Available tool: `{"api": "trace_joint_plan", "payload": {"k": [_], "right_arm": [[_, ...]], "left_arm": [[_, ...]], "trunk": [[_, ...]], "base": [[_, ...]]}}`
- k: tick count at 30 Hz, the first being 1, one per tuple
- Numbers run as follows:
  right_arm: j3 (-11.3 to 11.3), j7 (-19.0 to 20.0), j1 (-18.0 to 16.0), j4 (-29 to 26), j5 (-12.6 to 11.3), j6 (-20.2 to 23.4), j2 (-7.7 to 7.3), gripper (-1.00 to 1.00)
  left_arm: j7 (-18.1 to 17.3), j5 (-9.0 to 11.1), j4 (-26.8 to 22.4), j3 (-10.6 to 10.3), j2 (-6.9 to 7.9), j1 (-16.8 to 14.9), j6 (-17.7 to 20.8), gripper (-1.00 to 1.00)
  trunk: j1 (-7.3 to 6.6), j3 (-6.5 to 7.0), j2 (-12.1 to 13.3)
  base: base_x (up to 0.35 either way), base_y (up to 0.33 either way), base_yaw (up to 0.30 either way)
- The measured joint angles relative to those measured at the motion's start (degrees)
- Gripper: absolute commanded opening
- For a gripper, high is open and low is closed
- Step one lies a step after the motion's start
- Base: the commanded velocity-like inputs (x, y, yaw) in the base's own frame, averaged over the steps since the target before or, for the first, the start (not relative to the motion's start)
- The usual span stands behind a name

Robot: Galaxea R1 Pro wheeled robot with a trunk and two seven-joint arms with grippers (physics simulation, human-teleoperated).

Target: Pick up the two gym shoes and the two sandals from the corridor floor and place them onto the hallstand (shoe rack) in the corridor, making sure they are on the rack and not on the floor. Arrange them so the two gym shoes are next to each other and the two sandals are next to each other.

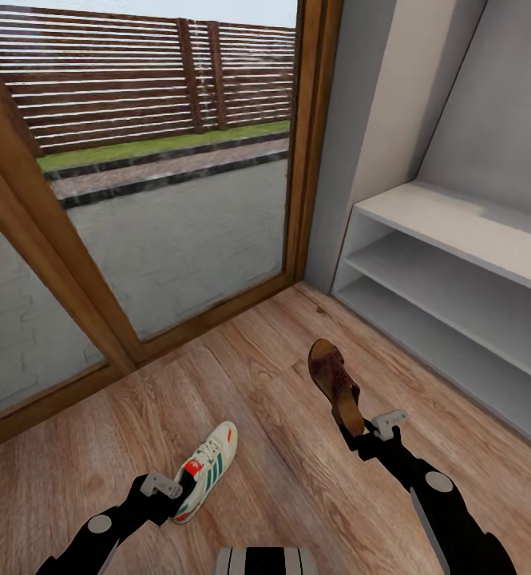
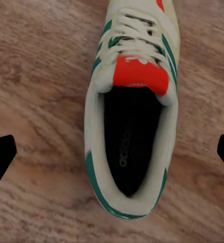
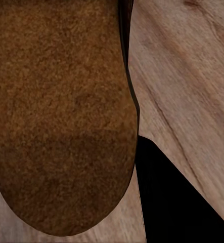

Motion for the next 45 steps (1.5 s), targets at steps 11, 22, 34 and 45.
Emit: {"api": "trace_joint_plan", "payload": {"k": [11,22,34,45], "right_arm": [[0.0,0.0,0.0,0.0,0.0,0.0,0.06,-1.00],[0.0,-0.1,0.0,0.0,0.0,0.0,0.09,-1.00],[0.0,-0.1,0.0,0.0,0.1,0.0,0.09,-1.00],[0.0,-0.1,0.0,0.0,0.1,0.0,0.09,-1.00]], "left_arm": [[0.1,0.0,0.0,0.0,-0.05,0.0,0.0,1.00],[0.1,0.0,-0.1,-0.2,-0.07,-0.1,0.0,1.00],[0.0,-0.1,0.0,-0.2,-0.02,0.1,0.0,1.00],[0.0,-0.4,0.0,-0.2,0.06,0.4,0.0,1.00]], "trunk": [[0.02,0.00,0.0],[0.02,-0.02,0.0],[0.34,-3.48,-0.2],[0.62,-6.91,-0.3]], "base": [[0.095,0.000,0.000],[0.001,0.000,0.000],[0.000,0.000,0.000],[0.000,0.000,0.000]]}}
